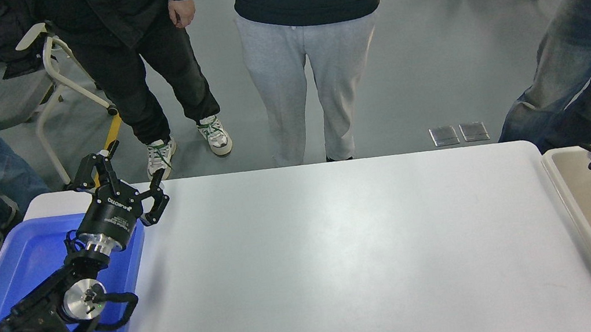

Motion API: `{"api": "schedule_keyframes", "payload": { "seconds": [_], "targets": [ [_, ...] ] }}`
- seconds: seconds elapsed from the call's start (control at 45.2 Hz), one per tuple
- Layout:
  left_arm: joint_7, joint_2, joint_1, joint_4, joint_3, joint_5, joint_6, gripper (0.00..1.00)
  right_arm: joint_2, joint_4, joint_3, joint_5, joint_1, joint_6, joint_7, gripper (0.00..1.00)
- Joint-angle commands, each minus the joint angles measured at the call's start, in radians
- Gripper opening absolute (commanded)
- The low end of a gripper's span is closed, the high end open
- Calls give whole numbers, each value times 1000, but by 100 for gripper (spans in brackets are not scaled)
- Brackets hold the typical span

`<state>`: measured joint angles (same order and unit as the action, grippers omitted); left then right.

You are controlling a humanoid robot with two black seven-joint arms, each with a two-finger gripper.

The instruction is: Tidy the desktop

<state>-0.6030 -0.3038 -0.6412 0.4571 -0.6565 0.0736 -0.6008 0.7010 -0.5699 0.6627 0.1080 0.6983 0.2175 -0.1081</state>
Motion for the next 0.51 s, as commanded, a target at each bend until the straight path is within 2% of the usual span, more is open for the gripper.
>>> {"api": "schedule_keyframes", "payload": {
  "seconds": [0.0,0.133,0.309,0.486],
  "targets": [
    [0,0,0,0,0,0,-1,100,61,-326,130,1,1,8,1,100],
    [0,0,0,0,0,0,-1,100,3,-403,198,1,4,6,8,100],
    [0,0,0,0,0,0,-1,100,-172,-410,328,1,3,8,13,100],
    [0,0,0,0,0,0,-1,100,-350,-410,359,-2,3,11,14,100]
  ]
}}
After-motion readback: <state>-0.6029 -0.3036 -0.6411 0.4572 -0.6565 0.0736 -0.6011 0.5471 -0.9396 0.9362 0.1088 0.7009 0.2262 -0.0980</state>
